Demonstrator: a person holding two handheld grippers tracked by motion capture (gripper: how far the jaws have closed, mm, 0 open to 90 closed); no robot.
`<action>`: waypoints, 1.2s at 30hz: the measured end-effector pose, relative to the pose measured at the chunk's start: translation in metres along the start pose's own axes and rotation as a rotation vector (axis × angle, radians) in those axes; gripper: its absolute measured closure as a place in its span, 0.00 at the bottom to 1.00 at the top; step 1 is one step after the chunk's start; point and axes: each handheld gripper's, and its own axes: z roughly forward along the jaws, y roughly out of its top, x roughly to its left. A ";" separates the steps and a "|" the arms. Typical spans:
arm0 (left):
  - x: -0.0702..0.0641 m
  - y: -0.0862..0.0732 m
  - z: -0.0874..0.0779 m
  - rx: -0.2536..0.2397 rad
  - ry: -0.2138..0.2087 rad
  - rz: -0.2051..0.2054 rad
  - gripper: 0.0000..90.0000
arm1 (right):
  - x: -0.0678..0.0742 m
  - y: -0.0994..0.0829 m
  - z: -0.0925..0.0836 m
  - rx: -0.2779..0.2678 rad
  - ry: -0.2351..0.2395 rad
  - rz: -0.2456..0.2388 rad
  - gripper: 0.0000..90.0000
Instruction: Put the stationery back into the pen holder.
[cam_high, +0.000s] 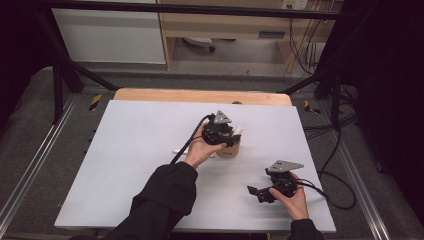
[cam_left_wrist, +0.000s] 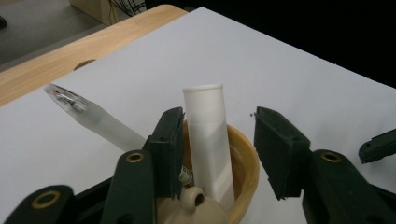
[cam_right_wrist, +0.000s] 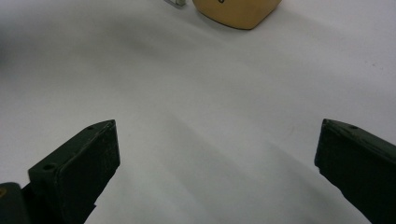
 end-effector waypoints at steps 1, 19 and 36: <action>0.000 0.001 -0.004 0.003 -0.005 0.001 0.56 | 0.000 0.000 0.000 -0.002 -0.002 -0.005 0.01; 0.017 -0.021 -0.077 0.127 0.056 0.040 0.17 | 0.000 0.000 0.000 -0.001 -0.004 -0.002 0.01; 0.054 -0.064 -0.066 0.219 0.088 -0.080 0.42 | 0.000 -0.001 0.001 0.005 -0.005 -0.009 0.01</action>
